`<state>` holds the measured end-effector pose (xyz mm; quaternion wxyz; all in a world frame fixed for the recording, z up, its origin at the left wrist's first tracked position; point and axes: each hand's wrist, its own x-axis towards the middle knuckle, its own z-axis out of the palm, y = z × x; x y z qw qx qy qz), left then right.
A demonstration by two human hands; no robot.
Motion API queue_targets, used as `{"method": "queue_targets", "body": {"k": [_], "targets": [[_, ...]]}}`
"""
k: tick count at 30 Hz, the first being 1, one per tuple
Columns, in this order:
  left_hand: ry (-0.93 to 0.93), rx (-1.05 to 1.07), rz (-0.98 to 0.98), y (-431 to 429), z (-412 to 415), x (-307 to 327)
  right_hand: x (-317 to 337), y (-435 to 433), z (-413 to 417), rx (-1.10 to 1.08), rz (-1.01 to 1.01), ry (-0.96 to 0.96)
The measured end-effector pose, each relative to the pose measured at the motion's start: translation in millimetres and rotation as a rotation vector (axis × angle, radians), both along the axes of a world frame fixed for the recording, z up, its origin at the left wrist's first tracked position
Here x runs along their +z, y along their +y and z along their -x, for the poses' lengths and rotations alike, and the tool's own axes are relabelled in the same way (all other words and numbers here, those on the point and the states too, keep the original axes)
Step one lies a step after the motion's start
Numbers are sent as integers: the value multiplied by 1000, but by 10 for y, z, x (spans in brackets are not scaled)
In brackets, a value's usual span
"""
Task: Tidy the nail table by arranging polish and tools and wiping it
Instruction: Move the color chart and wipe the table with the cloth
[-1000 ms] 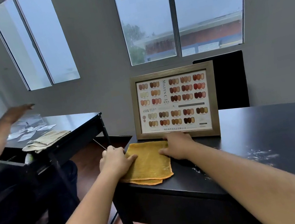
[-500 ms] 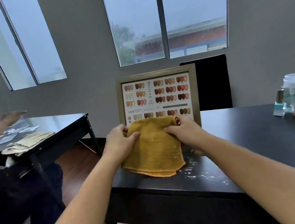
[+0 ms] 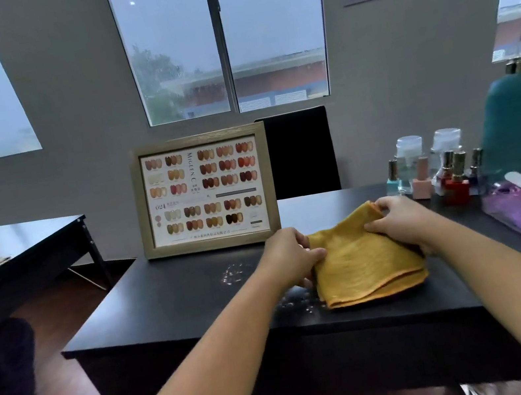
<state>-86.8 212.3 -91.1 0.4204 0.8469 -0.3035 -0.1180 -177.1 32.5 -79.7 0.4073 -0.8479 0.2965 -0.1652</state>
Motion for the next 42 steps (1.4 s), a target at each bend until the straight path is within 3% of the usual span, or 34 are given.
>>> {"method": "queue_targets", "body": {"k": [4, 7, 9, 11, 14, 17, 21, 25, 29, 33, 36, 42], "targets": [[-306, 118, -104, 192, -92, -32, -132, 22, 71, -118, 434, 257], [-394, 198, -43, 541, -271, -78, -200, 231, 97, 13, 617, 189], [-447, 249, -40, 792, -426, -165, -272, 423, 112, 205, 621, 220], [-453, 280, -133, 1005, -573, -278, -363, 561, 116, 313, 594, 375], [-436, 288, -385, 1197, -731, -444, -452, 615, 70, 268, 587, 527], [-446, 267, -437, 1225, -795, -519, -458, 660, -7, 195, 587, 596], [-465, 264, -472, 1198, -807, -539, -441, 817, -100, 269, 615, 515], [-472, 265, -458, 1207, -814, -560, -460, 912, -13, 412, 600, 251], [-481, 271, -434, 1219, -801, -568, -382, 653, 144, 241, 382, 0], [-482, 268, -431, 1214, -784, -552, -305, 433, 13, 131, 314, 133], [-477, 266, -437, 1219, -785, -547, -352, 639, -194, 194, 474, 326], [-483, 271, -447, 1219, -796, -555, -490, 1148, -52, 434, 643, 320]]}}
